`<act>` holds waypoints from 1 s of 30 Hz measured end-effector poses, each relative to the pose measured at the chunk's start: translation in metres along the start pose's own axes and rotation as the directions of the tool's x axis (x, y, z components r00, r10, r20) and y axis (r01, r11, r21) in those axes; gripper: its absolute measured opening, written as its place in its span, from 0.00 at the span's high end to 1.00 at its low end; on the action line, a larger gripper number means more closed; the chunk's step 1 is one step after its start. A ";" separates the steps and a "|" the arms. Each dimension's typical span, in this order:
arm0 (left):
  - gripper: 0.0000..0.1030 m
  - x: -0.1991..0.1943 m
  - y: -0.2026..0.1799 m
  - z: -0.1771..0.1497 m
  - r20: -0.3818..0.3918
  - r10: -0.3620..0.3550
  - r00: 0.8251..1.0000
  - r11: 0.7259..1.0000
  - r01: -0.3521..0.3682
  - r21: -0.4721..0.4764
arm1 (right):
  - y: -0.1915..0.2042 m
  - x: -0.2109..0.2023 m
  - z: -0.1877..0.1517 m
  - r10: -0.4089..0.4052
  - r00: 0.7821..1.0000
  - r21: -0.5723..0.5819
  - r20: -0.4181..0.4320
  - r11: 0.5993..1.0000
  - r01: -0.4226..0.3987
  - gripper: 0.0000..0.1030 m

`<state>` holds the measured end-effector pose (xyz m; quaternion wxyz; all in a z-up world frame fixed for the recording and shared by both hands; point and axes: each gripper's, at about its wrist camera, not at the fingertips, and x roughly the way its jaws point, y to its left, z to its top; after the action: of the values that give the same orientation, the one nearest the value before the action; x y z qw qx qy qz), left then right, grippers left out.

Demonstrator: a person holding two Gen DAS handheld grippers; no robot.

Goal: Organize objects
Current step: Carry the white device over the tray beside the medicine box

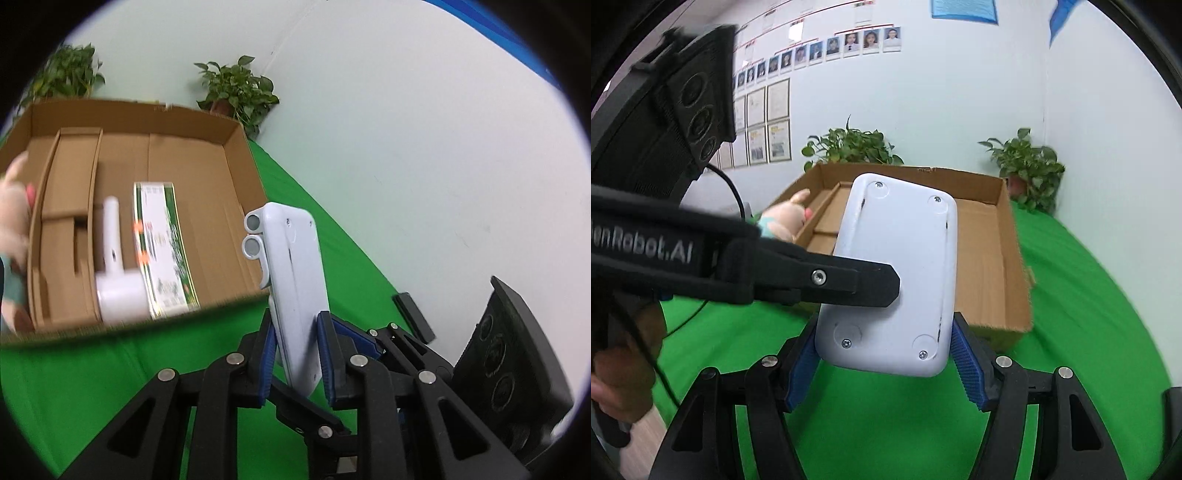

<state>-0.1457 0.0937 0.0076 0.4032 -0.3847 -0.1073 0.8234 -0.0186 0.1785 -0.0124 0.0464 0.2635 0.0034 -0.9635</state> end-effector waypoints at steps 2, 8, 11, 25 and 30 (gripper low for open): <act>0.81 0.003 0.007 0.018 -0.014 -0.017 1.000 1.000 0.017 -0.015 | -0.007 0.014 0.017 -0.007 1.000 -0.002 0.007 1.000 0.007 0.39; 0.81 -0.005 0.016 0.070 -0.058 0.002 0.998 0.999 0.000 0.037 | -0.036 0.041 0.061 -0.010 1.000 0.054 0.004 0.999 0.010 0.39; 0.81 0.010 0.024 0.082 -0.094 -0.009 0.996 1.000 0.010 0.015 | -0.055 0.060 0.073 -0.006 1.000 0.088 -0.028 0.996 0.009 0.39; 0.80 0.102 0.082 0.075 -0.274 0.089 0.958 0.991 -0.112 -0.071 | -0.113 0.165 0.037 0.179 0.942 0.228 -0.283 0.967 -0.115 0.39; 0.80 0.121 0.096 0.068 -0.316 0.085 0.945 0.988 -0.121 -0.097 | -0.117 0.187 0.025 0.185 0.920 0.260 -0.346 0.961 -0.096 0.39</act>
<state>-0.2965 0.1309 -0.0586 0.3485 -0.5372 -0.0693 0.7649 -0.2029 0.2781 -0.0879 0.0827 0.4420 -0.1223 -0.8848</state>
